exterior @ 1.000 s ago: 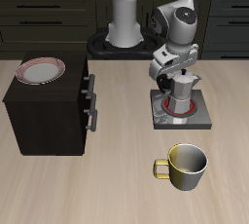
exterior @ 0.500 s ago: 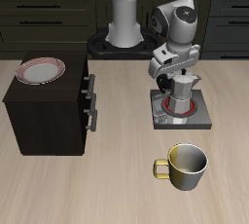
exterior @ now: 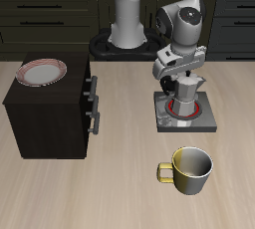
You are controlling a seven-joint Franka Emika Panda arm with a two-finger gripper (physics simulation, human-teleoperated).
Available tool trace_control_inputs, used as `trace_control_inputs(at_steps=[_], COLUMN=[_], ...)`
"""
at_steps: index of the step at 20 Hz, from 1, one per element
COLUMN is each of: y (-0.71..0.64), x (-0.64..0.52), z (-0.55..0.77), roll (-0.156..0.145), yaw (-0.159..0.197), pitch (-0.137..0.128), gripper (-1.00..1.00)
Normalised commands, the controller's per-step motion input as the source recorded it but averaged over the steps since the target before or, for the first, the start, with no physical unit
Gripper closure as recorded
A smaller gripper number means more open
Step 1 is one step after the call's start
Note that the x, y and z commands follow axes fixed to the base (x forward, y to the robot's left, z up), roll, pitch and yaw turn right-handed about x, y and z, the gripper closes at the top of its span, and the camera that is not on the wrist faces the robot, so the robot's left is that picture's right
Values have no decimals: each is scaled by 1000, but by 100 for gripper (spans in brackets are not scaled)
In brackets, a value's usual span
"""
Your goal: Place moka pot on the flat stove and turn off the stove
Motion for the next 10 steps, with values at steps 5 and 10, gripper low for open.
trace_control_inputs(at_steps=[5, 10], y=[-9, -42], x=[98, 154], z=[48, 117], roll=[-14, -20], yaw=[-59, -81], pitch=[0, -14], gripper=[100, 100])
